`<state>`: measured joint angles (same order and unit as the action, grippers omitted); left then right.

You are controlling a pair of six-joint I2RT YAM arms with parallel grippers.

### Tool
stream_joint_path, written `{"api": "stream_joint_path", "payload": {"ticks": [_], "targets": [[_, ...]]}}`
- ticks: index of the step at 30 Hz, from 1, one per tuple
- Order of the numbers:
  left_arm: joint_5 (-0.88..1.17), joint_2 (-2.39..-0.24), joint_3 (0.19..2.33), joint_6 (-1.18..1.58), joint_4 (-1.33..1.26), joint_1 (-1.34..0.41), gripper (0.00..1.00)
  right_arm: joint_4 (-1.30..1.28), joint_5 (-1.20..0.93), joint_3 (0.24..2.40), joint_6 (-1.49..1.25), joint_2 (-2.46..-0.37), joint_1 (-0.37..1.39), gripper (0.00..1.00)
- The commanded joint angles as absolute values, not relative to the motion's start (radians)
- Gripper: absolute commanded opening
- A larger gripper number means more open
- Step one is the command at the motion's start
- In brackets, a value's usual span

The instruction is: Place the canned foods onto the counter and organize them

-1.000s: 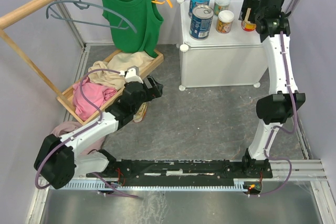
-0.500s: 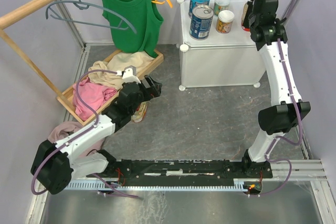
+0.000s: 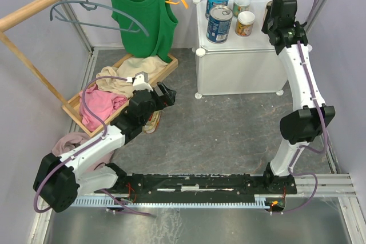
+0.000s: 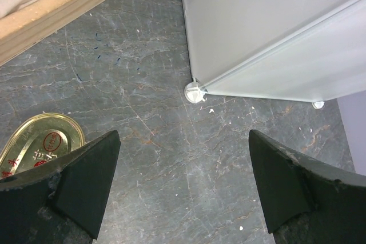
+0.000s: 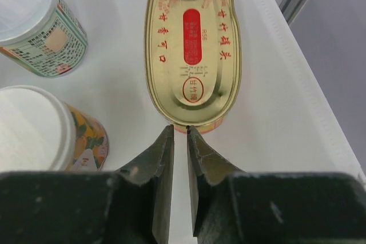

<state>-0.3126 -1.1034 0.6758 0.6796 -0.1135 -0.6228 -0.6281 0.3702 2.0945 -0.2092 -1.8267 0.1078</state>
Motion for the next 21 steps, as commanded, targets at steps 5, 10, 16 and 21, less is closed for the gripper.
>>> {"api": "stream_joint_path", "payload": {"ticks": [5, 10, 16, 21], "targets": [[-0.321, -1.122, 0.677, 0.667, -0.159, -0.609, 0.99, -0.612, 0.384, 2.155, -0.23, -1.889, 0.092, 0.22], [-0.316, -1.139, 0.684, 0.666, -0.166, -0.605, 0.99, -0.609, 0.391, 2.159, -0.235, -1.895, 0.076, 0.22], [-0.304, -1.156, 0.689, 0.667, -0.172, -0.601, 0.99, -0.587, 0.42, 2.163, -0.235, -1.891, 0.05, 0.22], [-0.304, -1.155, 0.687, 0.667, -0.172, -0.599, 0.99, -0.592, 0.427, 2.231, -0.232, -1.933, 0.024, 0.22]]}}
